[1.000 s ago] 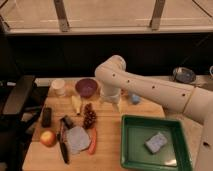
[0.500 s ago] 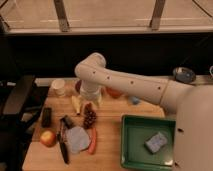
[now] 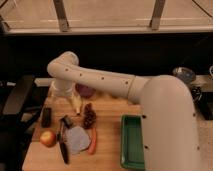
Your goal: Wipe purple bowl with eraser
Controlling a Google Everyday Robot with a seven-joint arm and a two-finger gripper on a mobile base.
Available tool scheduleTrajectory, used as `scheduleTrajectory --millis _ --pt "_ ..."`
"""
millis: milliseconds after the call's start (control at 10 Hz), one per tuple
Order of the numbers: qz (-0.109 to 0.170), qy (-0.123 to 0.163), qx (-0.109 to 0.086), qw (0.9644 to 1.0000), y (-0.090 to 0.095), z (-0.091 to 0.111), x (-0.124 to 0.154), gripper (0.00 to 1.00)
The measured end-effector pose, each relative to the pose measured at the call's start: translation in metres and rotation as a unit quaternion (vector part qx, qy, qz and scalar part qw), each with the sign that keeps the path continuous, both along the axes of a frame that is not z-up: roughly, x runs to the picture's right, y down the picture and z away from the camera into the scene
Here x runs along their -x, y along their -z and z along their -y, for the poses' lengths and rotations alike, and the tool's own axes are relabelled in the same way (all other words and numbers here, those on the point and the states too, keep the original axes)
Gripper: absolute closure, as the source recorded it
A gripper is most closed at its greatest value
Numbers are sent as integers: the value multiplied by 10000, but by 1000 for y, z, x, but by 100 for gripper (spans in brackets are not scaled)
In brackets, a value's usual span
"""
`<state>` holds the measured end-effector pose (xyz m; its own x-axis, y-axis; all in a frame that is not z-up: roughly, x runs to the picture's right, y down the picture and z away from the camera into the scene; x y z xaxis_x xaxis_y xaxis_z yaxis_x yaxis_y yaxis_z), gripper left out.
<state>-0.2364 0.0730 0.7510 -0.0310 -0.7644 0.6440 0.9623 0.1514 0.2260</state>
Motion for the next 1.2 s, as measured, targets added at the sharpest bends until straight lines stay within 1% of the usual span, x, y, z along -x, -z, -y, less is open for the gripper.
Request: scheduleTrajectory --millis 500,700,900,1000,1100,1200 --pt "0 26 4 10000 -1 1 -1 38" --pt "36 218 -36 9997 -6 -2 1 38" --pt "172 359 -121 9991 -15 -6 20 38" --pt "307 392 -177 9986 -25 -11 35 38" --pt "396 387 -225 9982 -37 -14 42 38" --pt "449 384 -237 9980 -44 -16 46 38"
